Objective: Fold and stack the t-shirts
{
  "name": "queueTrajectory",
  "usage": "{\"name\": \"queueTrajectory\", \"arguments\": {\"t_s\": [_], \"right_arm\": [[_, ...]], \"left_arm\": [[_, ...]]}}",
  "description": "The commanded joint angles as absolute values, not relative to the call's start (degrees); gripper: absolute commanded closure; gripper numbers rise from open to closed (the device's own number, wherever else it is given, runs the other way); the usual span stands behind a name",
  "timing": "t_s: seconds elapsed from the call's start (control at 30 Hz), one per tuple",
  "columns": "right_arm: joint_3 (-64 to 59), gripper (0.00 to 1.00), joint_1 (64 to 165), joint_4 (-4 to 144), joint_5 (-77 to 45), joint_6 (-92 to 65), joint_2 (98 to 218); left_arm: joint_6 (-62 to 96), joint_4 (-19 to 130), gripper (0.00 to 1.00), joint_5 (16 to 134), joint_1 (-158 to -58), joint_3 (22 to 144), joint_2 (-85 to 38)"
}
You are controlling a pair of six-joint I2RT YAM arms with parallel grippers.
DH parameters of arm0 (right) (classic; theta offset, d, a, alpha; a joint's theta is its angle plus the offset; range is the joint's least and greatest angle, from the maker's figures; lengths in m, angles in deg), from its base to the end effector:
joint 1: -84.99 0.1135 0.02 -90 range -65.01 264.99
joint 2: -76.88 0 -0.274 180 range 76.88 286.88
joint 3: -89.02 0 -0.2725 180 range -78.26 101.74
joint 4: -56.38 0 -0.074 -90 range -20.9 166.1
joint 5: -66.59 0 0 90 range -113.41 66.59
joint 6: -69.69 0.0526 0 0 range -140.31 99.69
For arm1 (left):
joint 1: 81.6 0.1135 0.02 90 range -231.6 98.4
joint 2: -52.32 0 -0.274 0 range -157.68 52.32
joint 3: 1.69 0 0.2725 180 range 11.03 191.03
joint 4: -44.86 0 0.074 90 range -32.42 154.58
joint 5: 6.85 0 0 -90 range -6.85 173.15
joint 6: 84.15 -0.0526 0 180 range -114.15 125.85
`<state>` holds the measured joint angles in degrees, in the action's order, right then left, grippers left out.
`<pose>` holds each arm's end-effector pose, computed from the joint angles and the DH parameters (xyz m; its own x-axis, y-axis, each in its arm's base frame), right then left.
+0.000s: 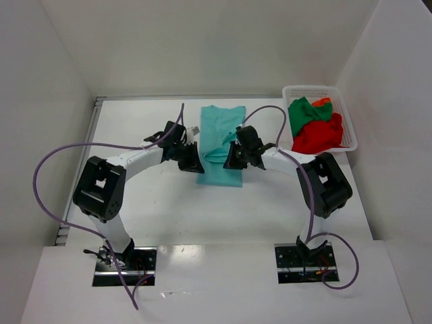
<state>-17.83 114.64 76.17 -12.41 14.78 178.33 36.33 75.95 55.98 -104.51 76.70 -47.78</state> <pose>0.3411 0.2057 0.1594 -0.8720 0.1529 -0.4649 -0.1162 0.8581 0.5002 0.3538 -0.1756 0.1862 -0.9370 -0.0939 -0.3366 0.1455 0.7709 -0.6201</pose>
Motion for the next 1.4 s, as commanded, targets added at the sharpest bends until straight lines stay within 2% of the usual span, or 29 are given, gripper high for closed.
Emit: {"name": "queueTrajectory", "arguments": {"t_s": [0.0,0.73,1.07,1.37], "right_arm": [[-18.05,0.92,114.52,72.79,-12.16,14.33,180.94],[-7.77,0.93,114.52,73.41,-23.67,12.65,189.91],[-2.94,0.93,112.59,72.18,-24.20,12.12,190.97],[5.58,0.92,110.84,72.79,-27.27,10.37,197.81]], "left_arm": [[37.67,71.56,1.00,53.98,-104.63,77.56,-50.51],[37.58,71.03,1.00,56.35,-104.63,79.15,-59.74],[37.06,71.03,1.00,57.49,-104.63,79.15,-62.03],[37.06,71.03,1.00,57.49,-104.63,78.00,-62.03]]}}
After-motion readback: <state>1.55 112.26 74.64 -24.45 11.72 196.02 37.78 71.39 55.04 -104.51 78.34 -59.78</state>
